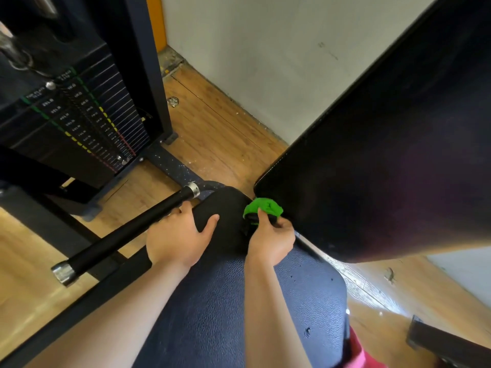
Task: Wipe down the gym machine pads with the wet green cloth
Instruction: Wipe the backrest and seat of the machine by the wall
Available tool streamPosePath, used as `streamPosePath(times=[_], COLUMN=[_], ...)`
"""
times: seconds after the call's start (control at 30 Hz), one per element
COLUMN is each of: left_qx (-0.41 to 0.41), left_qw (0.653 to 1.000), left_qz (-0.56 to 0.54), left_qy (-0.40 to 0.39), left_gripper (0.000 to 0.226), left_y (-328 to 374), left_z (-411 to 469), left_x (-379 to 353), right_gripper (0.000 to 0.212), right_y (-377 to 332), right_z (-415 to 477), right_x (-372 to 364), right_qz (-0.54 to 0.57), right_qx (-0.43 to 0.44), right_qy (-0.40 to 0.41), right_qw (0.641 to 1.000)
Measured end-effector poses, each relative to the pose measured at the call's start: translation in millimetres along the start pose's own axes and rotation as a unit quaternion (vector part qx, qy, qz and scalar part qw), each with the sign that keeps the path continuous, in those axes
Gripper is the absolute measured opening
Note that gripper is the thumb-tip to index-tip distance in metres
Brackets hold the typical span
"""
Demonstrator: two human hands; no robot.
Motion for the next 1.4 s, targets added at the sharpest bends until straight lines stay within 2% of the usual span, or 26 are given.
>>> streamPosePath(times=[0.2, 0.4, 1.03, 1.2, 1.27, 1.4], left_qx=[0.004, 0.016, 0.016, 0.016, 0.014, 0.008], left_qw=[1.0, 1.0, 0.999, 0.999, 0.999, 0.999], left_qz=[0.004, 0.004, 0.028, 0.036, 0.035, 0.041], left_qy=[-0.009, -0.018, -0.035, -0.037, -0.035, -0.035], left_gripper=[0.065, 0.065, 0.071, 0.071, 0.07, 0.072], left_y=[0.8, 1.9, 3.8, 4.4, 4.6, 5.4], left_z=[-0.4, -1.2, -2.7, -3.0, -3.8, -3.9], left_x=[1.7, 5.0, 6.8, 6.8, 7.3, 8.3], right_gripper=[0.02, 0.026, 0.009, 0.008, 0.019, 0.02], right_y=[5.2, 13.7, 47.0, 53.4, 50.9, 22.2], right_z=[11.9, 29.7, 78.0, 87.8, 95.3, 110.4], right_x=[13.8, 41.9, 126.9, 159.8, 178.7, 198.1], right_qz=[-0.001, -0.003, 0.025, 0.048, 0.078, 0.065], right_qx=[0.021, 0.046, 0.027, -0.007, -0.021, 0.046], right_qy=[0.001, 0.019, 0.064, 0.117, 0.153, 0.141], right_qw=[1.0, 0.999, 0.997, 0.992, 0.985, 0.987])
Point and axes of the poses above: each hand's wrist, its own z-axis towards the middle knuckle, its own x-axis out of the back of the hand, y = z × x, the point moved 5 cm from there along z, towards the middle knuckle
